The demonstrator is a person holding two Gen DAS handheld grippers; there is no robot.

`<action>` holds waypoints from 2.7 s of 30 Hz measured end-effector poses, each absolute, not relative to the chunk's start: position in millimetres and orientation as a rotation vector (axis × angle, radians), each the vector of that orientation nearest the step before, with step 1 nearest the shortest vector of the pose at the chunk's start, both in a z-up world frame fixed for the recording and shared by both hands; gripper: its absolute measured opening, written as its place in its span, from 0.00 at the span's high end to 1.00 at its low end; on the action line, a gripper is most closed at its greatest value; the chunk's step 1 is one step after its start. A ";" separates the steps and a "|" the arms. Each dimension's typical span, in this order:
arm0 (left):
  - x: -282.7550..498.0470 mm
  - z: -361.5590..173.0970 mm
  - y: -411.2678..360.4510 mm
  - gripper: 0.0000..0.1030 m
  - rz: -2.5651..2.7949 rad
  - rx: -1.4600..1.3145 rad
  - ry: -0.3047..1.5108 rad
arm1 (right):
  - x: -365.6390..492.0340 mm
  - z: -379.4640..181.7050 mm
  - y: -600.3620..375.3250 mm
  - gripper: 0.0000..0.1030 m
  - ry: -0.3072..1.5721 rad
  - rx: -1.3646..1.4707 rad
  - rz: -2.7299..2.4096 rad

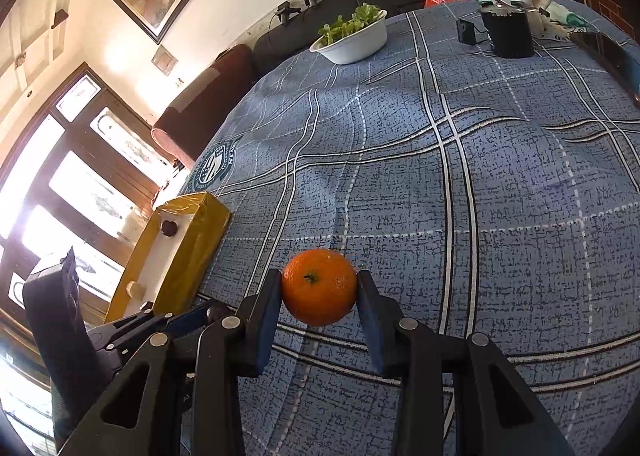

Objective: Organize fruits
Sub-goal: 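Grasp a tangerine with the right tool while the left tool grasps a dark plum, then carry the tangerine and plum over the tray and open both tools, then grasp another tangerine from the cloth with the right tool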

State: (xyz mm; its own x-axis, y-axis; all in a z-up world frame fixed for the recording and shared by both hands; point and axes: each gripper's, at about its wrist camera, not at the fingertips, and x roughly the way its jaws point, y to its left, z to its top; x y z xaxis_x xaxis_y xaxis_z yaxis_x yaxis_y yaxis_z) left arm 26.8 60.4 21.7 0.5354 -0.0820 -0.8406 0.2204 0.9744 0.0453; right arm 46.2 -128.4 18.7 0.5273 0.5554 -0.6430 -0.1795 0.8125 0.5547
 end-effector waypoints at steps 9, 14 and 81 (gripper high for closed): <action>-13.4 70.3 101.3 0.74 -0.129 0.005 0.881 | 41.6 21.4 -121.2 0.60 0.908 0.445 0.490; -41.3 87.6 158.7 0.73 -0.008 -0.076 0.842 | 34.9 25.2 -113.4 0.60 0.879 0.451 0.525; -104.8 97.0 254.1 0.35 0.092 -0.328 0.746 | -57.7 30.5 73.9 0.59 0.953 -0.171 0.812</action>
